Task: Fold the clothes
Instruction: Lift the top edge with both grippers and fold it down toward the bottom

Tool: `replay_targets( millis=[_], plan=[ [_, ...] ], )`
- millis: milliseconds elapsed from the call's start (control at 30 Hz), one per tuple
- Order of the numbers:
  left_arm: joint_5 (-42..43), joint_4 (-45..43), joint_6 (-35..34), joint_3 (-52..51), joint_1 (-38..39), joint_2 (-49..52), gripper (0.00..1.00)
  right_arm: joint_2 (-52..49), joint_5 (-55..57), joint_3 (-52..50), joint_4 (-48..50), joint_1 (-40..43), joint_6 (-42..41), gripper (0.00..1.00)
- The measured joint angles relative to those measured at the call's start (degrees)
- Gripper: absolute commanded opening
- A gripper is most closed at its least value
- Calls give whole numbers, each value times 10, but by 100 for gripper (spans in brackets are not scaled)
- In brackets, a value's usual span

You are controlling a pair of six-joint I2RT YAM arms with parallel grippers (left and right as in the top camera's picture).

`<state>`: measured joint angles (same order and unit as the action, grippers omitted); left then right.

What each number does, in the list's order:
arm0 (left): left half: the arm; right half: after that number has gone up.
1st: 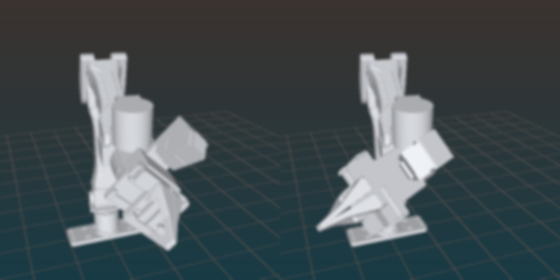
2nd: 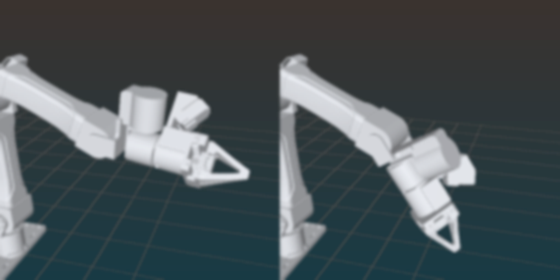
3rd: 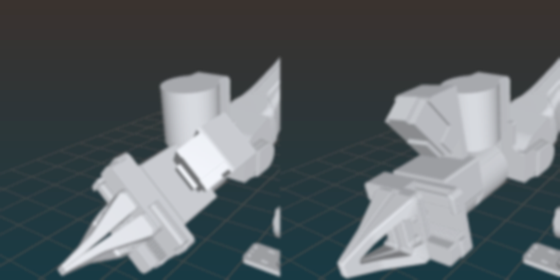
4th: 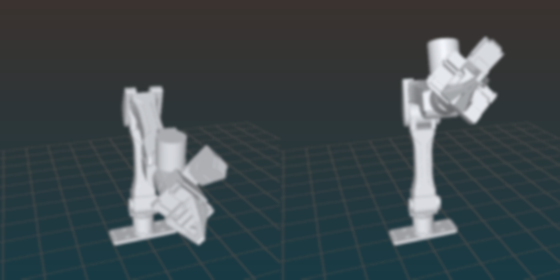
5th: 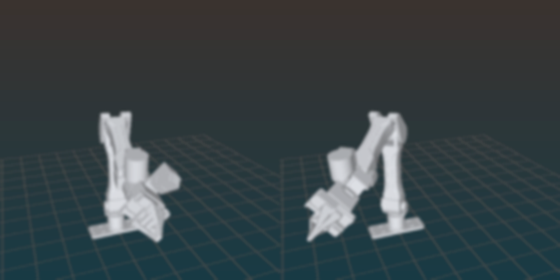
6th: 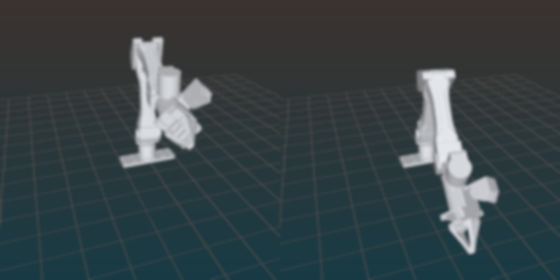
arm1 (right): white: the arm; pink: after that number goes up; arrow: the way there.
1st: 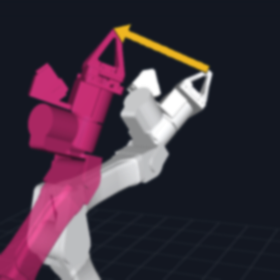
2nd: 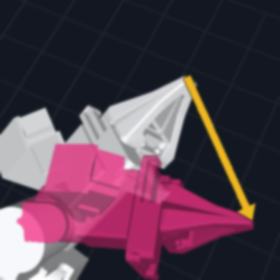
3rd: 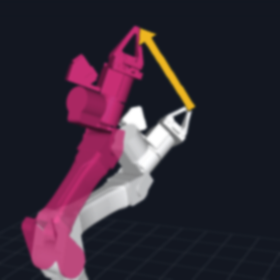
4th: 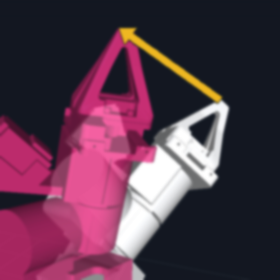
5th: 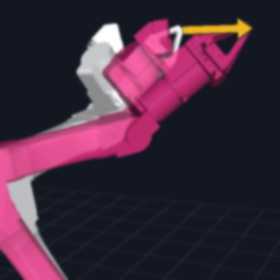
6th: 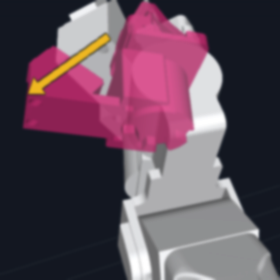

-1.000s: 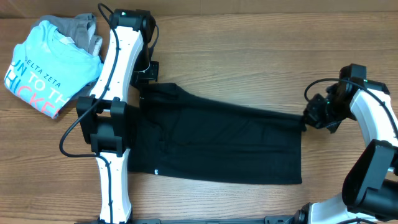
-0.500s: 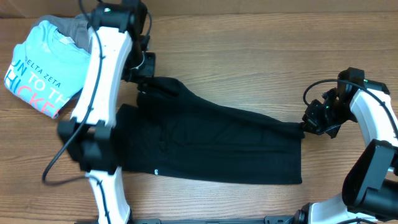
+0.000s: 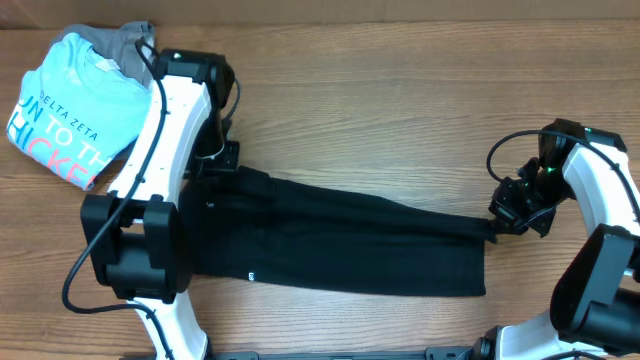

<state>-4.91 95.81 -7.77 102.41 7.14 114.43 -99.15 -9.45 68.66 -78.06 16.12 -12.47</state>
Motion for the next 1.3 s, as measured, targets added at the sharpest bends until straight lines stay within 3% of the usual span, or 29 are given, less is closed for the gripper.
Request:
replay_targets(
  millis=[367, 600, 833, 1067, 1300],
  plan=[
    [-14, 8, -9, -15, -41, -12, 4, 0, 24, -5, -6, 0, -9, 4],
    [-14, 4, -13, -85, -47, -44, 4, 0, 24, -46, -3, 0, -13, 5],
    [-18, -7, -16, -133, -47, -44, 4, 0, 32, -58, 10, 1, -31, 53],
    [-21, -6, -20, -133, -47, -44, 4, 0, 33, -58, 42, 32, -47, 60],
    [-23, -7, -26, -133, -47, -44, 4, 1, -21, -72, 90, 30, -30, 59]
  ],
)
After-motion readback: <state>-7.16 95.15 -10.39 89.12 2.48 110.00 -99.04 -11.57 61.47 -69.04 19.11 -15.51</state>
